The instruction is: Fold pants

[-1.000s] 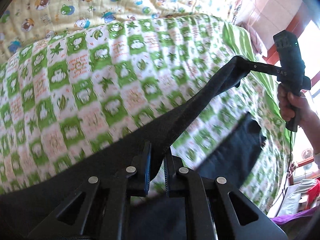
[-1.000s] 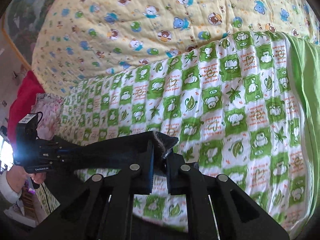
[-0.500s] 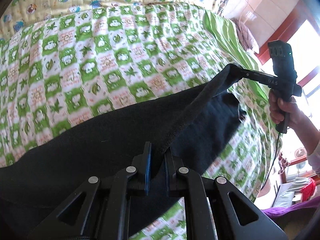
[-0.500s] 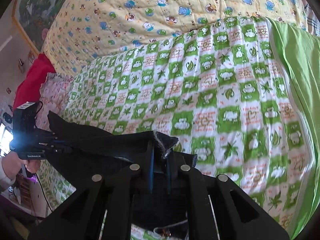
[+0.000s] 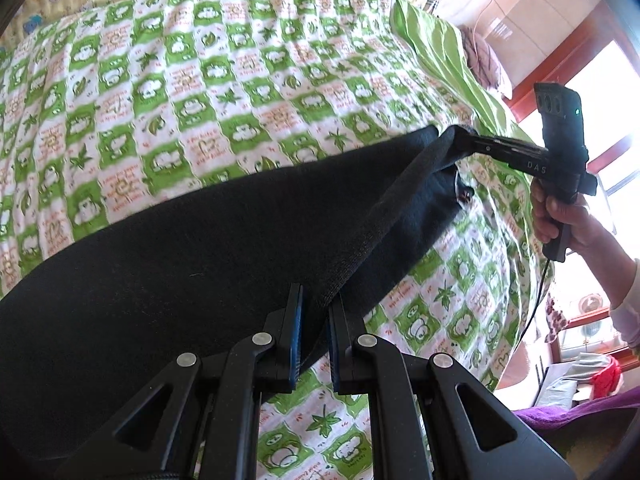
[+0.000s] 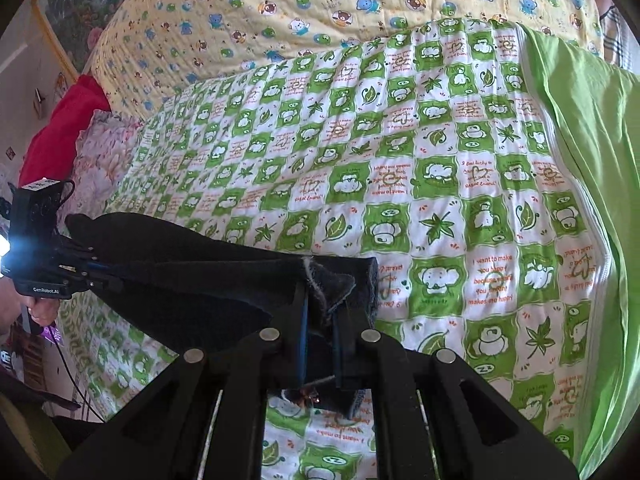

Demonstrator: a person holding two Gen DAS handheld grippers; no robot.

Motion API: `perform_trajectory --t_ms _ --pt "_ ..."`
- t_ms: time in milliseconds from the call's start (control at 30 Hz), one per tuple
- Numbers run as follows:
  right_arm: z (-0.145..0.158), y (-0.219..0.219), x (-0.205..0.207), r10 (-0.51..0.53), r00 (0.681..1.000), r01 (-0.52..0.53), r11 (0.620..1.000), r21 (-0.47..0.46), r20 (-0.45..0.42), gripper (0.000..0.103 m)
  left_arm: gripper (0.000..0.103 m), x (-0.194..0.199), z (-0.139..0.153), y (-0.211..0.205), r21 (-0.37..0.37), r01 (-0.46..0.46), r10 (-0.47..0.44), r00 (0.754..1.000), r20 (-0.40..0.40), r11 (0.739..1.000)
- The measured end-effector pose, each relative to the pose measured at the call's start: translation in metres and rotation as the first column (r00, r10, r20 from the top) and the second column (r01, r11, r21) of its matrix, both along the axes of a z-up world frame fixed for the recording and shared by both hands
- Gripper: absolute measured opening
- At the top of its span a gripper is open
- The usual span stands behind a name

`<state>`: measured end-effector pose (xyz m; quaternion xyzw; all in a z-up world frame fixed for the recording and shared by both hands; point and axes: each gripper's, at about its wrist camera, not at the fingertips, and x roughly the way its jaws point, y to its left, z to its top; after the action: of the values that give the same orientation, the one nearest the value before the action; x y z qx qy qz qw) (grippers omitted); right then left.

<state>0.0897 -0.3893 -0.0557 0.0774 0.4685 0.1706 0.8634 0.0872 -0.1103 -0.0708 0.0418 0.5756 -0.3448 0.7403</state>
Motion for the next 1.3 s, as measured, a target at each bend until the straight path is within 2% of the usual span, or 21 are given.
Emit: perform_trajectory --t_ms 367,533,600,700,800,833,900,933,967,1133,1300 --pt "-0.005 0.005 -0.009 0.053 0.998 -0.051 0.993 -0.105 0.015 0.011 0.009 -0.007 -0.021 -0.004 0.006 -0.015 0.016 0.999 -0.045 1.0" --pt "-0.015 0.004 -0.018 0.072 0.997 -0.075 0.988 -0.134 -0.024 0.011 0.01 -0.01 -0.029 -0.007 0.013 -0.009 0.01 0.999 -0.052 1.0" --pt "-0.02 0.004 -0.023 0.071 0.997 -0.076 0.987 -0.145 -0.04 0.011 0.014 -0.013 -0.032 -0.008 0.014 -0.003 0.004 0.998 -0.065 1.0" --pt "-0.029 -0.007 -0.026 0.011 0.995 -0.026 0.987 -0.159 -0.095 0.011 0.017 -0.019 -0.037 -0.012 -0.002 0.017 -0.017 0.995 -0.094 1.0" --pt "-0.028 -0.026 -0.031 -0.085 0.988 0.071 0.991 -0.114 -0.128 0.012 0.018 -0.026 -0.038 -0.015 -0.009 0.018 -0.019 0.995 -0.1 1.0" --pt "-0.023 -0.03 -0.035 -0.108 0.987 0.096 0.99 -0.102 -0.12 0.015 0.02 -0.028 -0.039 -0.014 -0.013 0.01 -0.011 0.994 -0.106 1.0" --pt "-0.013 -0.034 -0.041 -0.139 0.985 0.132 0.989 -0.071 -0.105 0.034 0.021 -0.031 -0.039 -0.012 -0.028 -0.015 0.011 0.993 -0.119 1.0" --pt "-0.009 -0.034 -0.044 -0.151 0.984 0.147 0.988 -0.054 -0.096 0.052 0.023 -0.033 -0.037 -0.01 -0.033 -0.032 0.028 0.992 -0.122 0.999" --pt "-0.003 -0.032 -0.048 -0.162 0.984 0.159 0.986 -0.04 -0.078 0.057 0.025 -0.035 -0.036 -0.007 -0.04 -0.05 0.045 0.991 -0.123 0.998" --pt "0.014 -0.005 -0.055 -0.153 0.988 0.154 0.988 0.021 -0.033 0.057 0.028 -0.04 -0.024 0.015 -0.084 -0.145 0.134 0.983 -0.126 0.986" --pt "0.016 0.034 -0.054 -0.111 0.994 0.112 0.99 0.091 -0.014 0.057 0.029 -0.043 -0.018 0.047 -0.085 -0.261 0.25 0.96 -0.126 0.962"
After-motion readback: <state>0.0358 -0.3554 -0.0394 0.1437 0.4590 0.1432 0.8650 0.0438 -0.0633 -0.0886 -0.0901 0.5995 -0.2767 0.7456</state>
